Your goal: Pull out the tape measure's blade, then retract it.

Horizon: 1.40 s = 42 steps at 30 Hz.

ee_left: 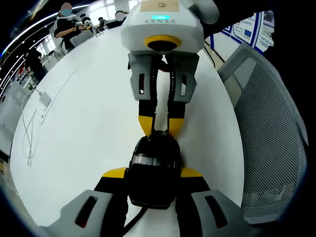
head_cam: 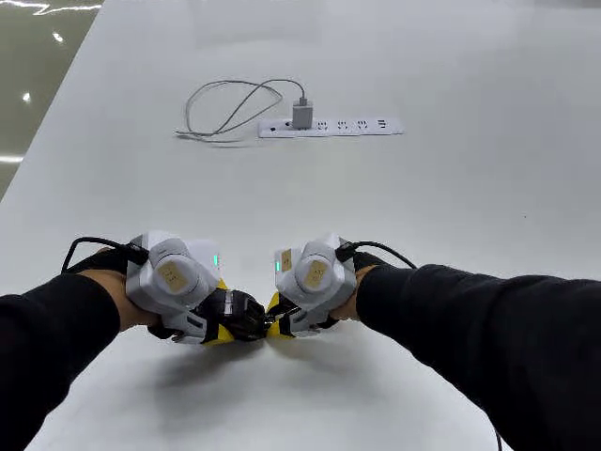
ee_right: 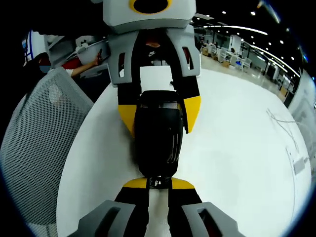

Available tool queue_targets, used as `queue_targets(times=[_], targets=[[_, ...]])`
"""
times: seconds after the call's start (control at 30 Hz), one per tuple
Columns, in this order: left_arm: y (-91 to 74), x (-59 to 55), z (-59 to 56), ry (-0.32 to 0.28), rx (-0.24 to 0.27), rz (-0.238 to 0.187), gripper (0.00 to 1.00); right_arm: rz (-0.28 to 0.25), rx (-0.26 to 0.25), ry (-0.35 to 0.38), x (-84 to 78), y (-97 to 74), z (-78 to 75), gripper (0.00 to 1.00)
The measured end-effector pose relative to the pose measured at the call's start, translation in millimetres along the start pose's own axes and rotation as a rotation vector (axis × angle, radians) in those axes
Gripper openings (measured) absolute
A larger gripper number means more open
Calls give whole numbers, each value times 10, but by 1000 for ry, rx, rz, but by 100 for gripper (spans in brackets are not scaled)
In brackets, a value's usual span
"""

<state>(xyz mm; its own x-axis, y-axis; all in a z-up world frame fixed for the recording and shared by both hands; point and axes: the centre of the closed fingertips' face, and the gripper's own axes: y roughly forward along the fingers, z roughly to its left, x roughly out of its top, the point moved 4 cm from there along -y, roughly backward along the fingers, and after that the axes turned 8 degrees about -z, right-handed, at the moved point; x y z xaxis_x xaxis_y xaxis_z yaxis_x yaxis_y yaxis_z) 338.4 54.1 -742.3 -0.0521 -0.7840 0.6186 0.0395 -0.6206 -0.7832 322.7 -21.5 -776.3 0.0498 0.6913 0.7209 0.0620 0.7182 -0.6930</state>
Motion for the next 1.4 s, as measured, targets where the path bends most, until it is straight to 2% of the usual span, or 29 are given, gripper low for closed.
queue_targets(times=[0.1, 0.3, 0.63, 1.4], targets=[[-4, -4, 5, -8, 5, 5, 32, -5, -9, -12, -3, -14, -23, 9], [-8, -10, 13, 11, 7, 22, 31, -15, -24, 2, -14, -41, -35, 9], [-10, -2, 15, 9, 6, 16, 31, -22, -30, 58, -72, -118, -33, 9], [-14, -1, 19, 8, 3, 17, 31, -3, -37, 82, -157, -211, -21, 9]])
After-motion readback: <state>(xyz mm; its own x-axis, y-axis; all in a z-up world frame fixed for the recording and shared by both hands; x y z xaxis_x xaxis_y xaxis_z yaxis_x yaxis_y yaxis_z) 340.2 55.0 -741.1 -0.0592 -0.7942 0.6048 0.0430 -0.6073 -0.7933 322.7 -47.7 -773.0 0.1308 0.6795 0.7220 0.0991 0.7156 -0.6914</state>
